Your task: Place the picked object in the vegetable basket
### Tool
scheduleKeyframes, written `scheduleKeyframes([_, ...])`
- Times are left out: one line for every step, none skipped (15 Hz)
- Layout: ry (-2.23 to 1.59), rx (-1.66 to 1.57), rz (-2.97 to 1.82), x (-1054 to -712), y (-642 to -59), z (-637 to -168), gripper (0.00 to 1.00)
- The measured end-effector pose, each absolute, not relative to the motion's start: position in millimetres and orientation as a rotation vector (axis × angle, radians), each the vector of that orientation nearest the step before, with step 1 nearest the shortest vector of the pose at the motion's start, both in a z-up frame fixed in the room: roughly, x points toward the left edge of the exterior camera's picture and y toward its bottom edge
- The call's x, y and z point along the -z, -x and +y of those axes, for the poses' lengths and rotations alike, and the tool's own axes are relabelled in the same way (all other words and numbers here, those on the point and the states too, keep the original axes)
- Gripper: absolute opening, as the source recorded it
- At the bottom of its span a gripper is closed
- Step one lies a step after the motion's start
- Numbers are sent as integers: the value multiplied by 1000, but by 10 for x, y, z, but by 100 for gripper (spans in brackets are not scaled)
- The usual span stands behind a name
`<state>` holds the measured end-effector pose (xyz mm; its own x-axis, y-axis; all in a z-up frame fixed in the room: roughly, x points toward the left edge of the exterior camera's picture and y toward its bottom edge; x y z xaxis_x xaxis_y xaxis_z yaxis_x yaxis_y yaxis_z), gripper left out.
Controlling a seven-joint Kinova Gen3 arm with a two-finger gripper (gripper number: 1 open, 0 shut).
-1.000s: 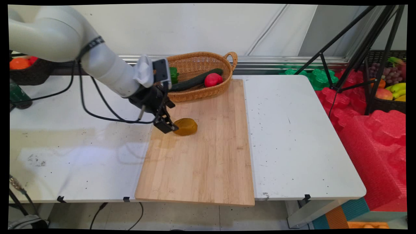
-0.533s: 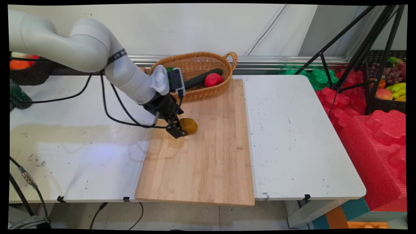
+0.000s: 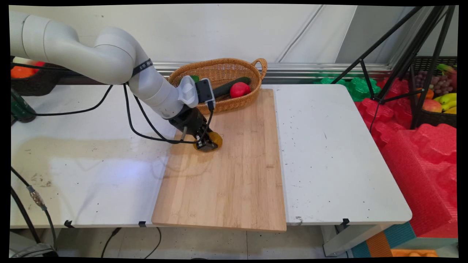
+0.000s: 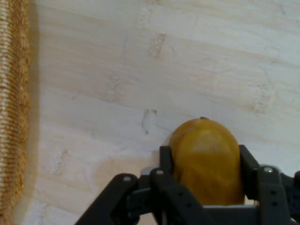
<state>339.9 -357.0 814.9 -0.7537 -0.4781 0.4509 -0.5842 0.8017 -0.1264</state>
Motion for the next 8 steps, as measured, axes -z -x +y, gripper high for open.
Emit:
scheduleKeyframes([-795, -368, -2584, -8167, -3398, -3574, 0])
scheduleKeyframes([-787, -373, -2574, -8213, -3397, -3574, 0])
scheduleKeyframes([-782, -378, -2564, -8263, -3399, -3575, 0])
scheduleKeyframes([-776, -386, -2547, -8338, -3405, -3573, 0])
scheduleKeyframes([-768, -395, -2526, -8432, -3410, -3577, 0])
scheduleKeyframes([-759, -405, -2505, -8524, -3413, -3581, 0])
scheduleKeyframes([-749, -421, -2476, -8648, -3418, -3594, 0])
scheduleKeyframes([-741, -441, -2443, -8782, -3425, -3616, 0])
